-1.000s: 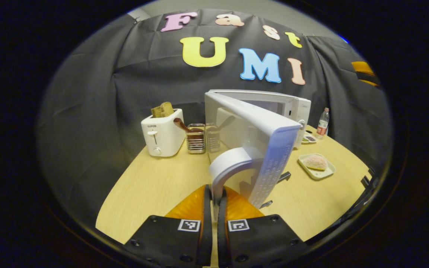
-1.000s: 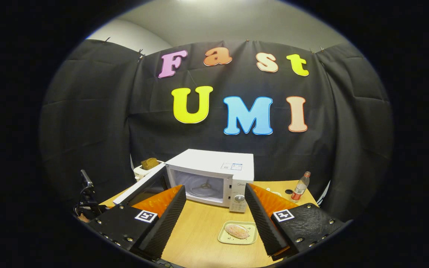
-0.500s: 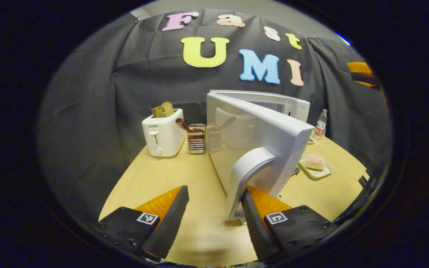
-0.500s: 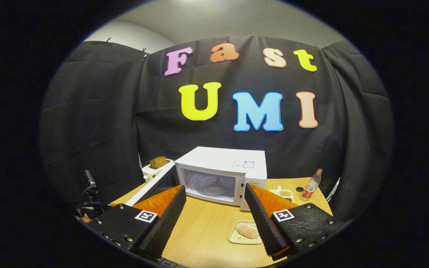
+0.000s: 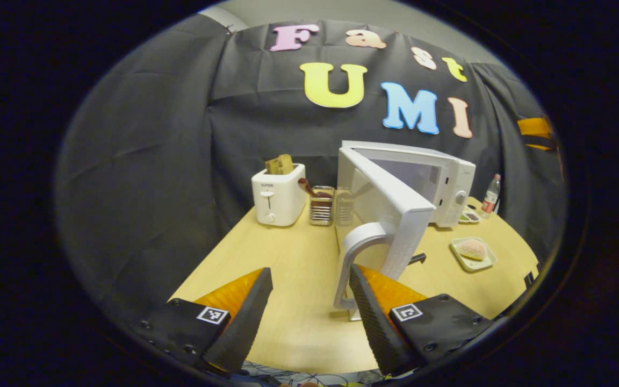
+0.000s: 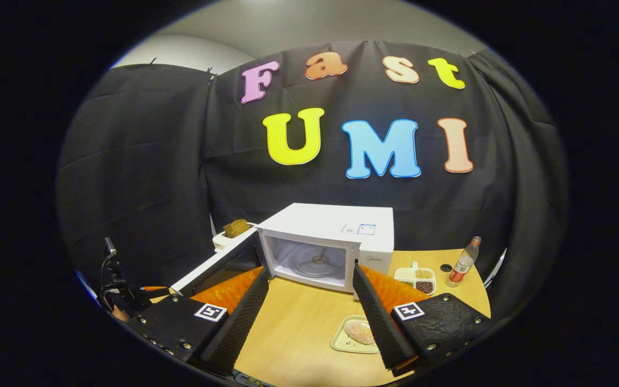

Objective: Open the microwave oven with the left hand, put the food in, and close the microwave oven.

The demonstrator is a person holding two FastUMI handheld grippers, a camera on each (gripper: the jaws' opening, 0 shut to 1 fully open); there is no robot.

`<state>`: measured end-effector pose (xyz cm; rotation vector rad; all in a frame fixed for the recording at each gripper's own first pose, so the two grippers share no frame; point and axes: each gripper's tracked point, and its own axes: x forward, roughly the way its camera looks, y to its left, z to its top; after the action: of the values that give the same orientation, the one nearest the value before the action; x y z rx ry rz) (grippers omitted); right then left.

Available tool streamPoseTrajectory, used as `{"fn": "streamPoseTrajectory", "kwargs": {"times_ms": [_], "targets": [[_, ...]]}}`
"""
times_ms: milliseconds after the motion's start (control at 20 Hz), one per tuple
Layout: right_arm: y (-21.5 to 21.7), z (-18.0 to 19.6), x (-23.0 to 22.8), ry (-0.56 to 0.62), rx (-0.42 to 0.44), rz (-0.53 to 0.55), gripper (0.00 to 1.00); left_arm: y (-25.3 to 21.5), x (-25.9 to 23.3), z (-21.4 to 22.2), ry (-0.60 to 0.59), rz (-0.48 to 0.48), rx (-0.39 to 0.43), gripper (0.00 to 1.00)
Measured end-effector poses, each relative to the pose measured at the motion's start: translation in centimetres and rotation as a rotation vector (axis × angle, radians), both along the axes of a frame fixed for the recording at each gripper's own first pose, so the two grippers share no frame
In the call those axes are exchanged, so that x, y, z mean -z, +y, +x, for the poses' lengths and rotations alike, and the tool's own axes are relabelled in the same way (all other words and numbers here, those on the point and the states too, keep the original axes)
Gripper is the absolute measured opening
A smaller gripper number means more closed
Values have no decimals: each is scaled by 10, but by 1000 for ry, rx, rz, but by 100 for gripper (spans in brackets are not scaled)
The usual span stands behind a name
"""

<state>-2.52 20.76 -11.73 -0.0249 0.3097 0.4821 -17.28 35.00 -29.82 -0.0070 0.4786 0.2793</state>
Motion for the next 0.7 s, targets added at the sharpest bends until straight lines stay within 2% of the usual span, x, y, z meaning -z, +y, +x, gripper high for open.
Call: {"fn": "streamPoseTrajectory", "kwargs": {"times_ms": [150, 300, 350, 500, 550, 600, 700], "targets": [[-19, 17, 10, 26, -16, -1, 98, -8, -45, -17, -76, 9, -93, 92], [-40, 39, 31, 64, -47, -27, 97, -32, -102, -27, -175, 30, -135, 91], [-46, 45, 42, 82, -59, -38, 97, -43, -122, -26, -204, 46, -139, 88], [-65, 59, 83, 187, -88, -87, 97, -82, -174, -10, -284, 72, -129, 87], [-68, 60, 97, 235, -102, -85, 99, -99, -189, -5, -307, 67, -120, 88], [-73, 63, 110, 279, -112, -86, 99, -116, -203, 2, -324, 71, -108, 94], [-81, 69, 134, 329, -127, -106, 99, -148, -216, 18, -351, 89, -79, 94]]}}
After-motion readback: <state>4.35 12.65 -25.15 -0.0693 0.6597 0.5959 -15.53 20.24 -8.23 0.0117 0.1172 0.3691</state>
